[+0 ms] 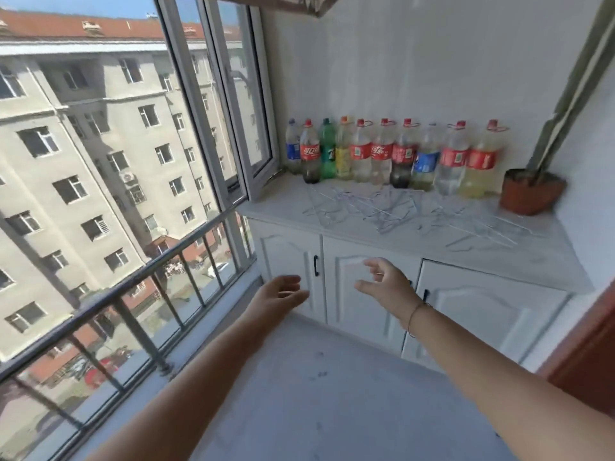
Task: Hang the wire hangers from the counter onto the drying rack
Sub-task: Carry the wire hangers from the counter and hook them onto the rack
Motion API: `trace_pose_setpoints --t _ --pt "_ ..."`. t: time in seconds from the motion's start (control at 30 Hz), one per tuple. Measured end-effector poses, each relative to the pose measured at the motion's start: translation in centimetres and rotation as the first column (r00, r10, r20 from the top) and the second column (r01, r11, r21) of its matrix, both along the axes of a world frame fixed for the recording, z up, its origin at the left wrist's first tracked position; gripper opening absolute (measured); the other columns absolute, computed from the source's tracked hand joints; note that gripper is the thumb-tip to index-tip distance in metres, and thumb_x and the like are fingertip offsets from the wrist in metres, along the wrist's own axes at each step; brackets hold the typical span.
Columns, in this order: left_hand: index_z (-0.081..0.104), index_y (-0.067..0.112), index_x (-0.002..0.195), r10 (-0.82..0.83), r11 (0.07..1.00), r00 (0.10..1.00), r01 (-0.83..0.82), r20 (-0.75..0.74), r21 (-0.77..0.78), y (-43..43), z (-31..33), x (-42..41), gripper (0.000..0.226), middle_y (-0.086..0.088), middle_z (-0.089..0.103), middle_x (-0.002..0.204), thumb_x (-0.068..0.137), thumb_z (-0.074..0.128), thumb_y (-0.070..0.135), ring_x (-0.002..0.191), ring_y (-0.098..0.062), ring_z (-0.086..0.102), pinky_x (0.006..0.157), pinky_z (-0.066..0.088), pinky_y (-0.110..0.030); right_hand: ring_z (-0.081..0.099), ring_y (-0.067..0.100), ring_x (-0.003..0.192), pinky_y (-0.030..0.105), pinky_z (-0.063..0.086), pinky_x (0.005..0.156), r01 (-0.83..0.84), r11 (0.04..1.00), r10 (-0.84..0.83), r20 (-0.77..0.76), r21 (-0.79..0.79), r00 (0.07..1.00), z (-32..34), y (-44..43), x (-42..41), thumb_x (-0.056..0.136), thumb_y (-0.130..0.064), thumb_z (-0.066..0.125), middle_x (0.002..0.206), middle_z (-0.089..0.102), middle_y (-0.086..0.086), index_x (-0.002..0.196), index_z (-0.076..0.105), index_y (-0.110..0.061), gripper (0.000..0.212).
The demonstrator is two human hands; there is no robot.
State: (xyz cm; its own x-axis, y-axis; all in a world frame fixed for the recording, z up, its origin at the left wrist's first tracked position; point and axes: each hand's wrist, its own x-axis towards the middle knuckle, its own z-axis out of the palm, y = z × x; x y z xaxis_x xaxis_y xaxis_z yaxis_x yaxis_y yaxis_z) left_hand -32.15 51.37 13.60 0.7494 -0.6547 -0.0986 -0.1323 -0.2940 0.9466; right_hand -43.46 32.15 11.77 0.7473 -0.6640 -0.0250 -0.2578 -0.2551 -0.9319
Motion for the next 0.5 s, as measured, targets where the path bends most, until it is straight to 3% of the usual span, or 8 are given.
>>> trace_pose_setpoints --t 0.27,0.37,0.5 --pt "0.056 0.015 0.119 -0.185 0.983 0.983 0.185 -0.016 0.015 -13.3 0.1 7.3 0.034 -0.008 0.061 0.116 0.086 0.065 0.018 0.101 -0.015 0.058 0.074 0.043 -0.015 0.048 0.022 0.123 0.025 0.037 0.091 0.255 0.965 -0.255 0.002 0.057 0.967 0.0 -11.1 2.3 0.081 -0.012 0.069 0.131 0.051 0.015 0.125 0.051 -0.008 0.048" --pt "0.057 0.014 0.118 -0.241 0.97 0.97 0.241 -0.009 0.029 -18.5 -0.4 8.6 0.033 -0.009 0.062 0.115 0.086 0.065 0.018 0.096 -0.013 0.059 0.074 0.044 -0.016 0.05 0.02 0.122 0.026 0.038 0.089 0.317 0.944 -0.317 -0.014 0.091 0.948 -0.9 -15.2 2.1 0.082 -0.014 0.068 0.131 0.051 0.013 0.122 0.052 -0.011 0.044" --pt "0.057 0.012 0.121 -0.317 0.947 0.948 0.318 -0.02 0.042 -25.8 -1.2 8.9 0.035 -0.004 0.061 0.11 0.087 0.064 0.017 0.097 -0.012 0.057 0.073 0.042 -0.013 0.053 0.016 0.107 0.026 0.039 0.085 0.394 0.914 -0.393 -0.031 0.097 0.919 -2.1 -21.6 1.5 0.082 -0.016 0.066 0.123 0.056 0.01 0.121 0.054 -0.01 0.041"
